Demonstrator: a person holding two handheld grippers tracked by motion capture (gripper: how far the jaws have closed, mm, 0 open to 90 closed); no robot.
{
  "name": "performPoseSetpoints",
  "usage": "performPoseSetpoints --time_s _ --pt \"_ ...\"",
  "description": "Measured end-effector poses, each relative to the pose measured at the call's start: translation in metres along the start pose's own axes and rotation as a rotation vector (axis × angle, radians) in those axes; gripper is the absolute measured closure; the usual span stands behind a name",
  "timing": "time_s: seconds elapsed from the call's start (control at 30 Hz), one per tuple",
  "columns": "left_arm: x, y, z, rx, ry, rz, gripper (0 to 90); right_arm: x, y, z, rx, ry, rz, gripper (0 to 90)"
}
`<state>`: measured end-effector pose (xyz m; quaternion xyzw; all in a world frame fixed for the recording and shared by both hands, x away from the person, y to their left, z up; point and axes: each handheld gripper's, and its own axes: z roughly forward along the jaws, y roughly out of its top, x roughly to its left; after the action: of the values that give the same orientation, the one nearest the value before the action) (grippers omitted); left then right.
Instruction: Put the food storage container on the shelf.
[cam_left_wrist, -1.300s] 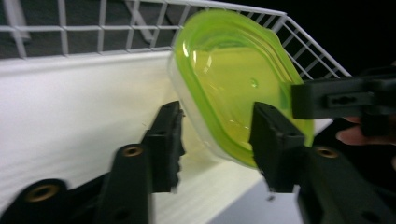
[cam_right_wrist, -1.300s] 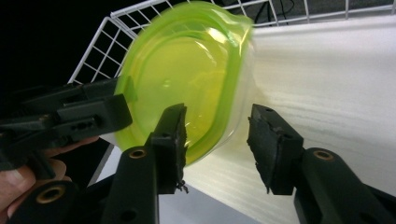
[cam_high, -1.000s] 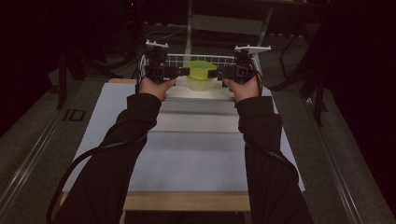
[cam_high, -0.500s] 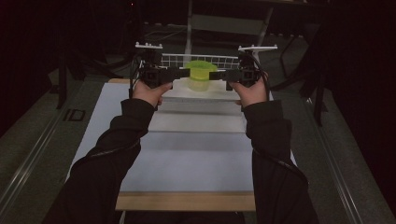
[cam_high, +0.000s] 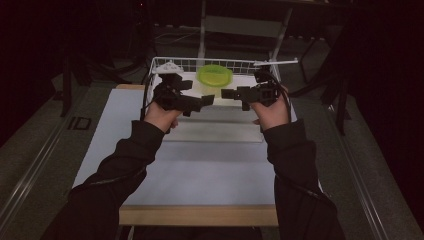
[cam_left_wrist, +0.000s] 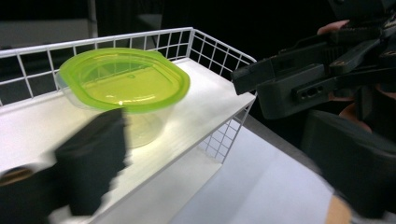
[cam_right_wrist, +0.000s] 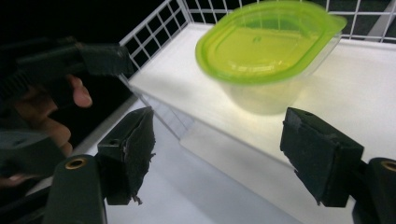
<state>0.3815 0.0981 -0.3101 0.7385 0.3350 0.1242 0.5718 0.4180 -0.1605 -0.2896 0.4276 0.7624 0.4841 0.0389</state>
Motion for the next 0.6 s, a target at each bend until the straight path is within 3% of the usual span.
performPoseSetpoints --time_s 0.17,0.27,0.6 --pt "-0.01 -0.02 0.001 -0.002 -0.013 0.037 1.6 0.01 -0.023 0.003 0.006 0.003 -0.057 22.7" --pt "-0.013 -0.029 0.0 0.002 -0.043 0.029 1.6 0.012 -0.031 0.004 0.005 0.008 -0.077 21.8" --pt "-0.021 -0.066 -0.008 0.034 -0.051 0.067 1.6 0.014 -0.079 0.011 0.014 0.037 -0.134 21.6"
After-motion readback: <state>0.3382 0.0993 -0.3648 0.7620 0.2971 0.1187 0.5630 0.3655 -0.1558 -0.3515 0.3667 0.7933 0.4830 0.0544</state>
